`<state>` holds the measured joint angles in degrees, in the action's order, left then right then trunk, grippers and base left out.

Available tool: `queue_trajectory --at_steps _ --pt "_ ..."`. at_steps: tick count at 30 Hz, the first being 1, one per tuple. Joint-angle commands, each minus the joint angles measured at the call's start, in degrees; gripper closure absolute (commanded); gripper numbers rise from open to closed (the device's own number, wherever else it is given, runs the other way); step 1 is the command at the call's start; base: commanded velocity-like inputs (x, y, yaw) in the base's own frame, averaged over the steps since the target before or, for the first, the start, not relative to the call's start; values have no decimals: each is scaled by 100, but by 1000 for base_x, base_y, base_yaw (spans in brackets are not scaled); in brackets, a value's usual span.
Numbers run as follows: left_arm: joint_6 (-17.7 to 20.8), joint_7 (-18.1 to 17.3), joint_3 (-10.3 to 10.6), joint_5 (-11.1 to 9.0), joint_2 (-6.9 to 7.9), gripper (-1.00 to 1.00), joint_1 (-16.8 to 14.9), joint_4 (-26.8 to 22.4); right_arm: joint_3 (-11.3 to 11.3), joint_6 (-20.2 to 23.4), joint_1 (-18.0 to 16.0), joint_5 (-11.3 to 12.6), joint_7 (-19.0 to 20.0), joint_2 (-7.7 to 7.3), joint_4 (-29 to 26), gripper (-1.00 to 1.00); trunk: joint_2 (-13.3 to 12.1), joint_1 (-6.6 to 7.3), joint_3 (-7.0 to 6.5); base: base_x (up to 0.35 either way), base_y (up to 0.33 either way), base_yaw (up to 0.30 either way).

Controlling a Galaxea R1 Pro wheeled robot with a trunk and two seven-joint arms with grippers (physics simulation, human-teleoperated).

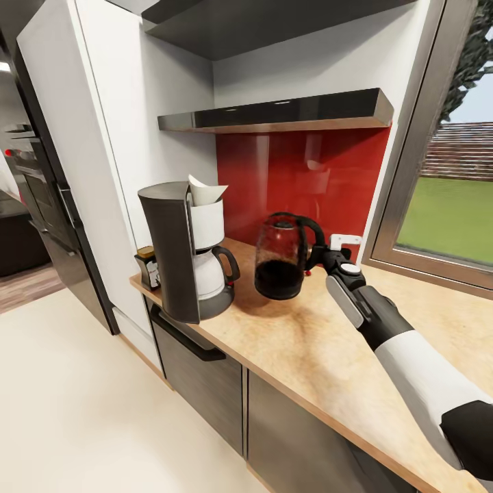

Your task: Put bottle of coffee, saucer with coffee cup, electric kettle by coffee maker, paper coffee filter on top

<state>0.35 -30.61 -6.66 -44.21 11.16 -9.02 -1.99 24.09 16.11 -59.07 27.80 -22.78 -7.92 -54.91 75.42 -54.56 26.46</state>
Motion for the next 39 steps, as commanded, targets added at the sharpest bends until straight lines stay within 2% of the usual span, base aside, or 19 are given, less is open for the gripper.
queue_trajectory --at_steps 1,10,30,34,39 --pt "3 -24 -46 27 0 -100 -4 6 25 19 -8 15 -26 -1 -11 100 4 0 6 0 0 0" --pt "6 -24 -46 27 0 -100 -4 6 33 15 -8 6 9 145 72 100 4 0 6 0 0 0" --pt "7 -24 -38 27 0 -100 -4 -8 35 15 -8 6 10 165 85 100 4 0 6 0 0 0" --pt "9 -24 -31 27 0 -100 -4 -11 35 15 -8 6 11 166 85 100 164 -88 78 0 0 0" --pt "9 -24 -28 27 0 -100 -4 -12 35 15 -8 8 9 168 85 100 164 -88 78 0 0 0"
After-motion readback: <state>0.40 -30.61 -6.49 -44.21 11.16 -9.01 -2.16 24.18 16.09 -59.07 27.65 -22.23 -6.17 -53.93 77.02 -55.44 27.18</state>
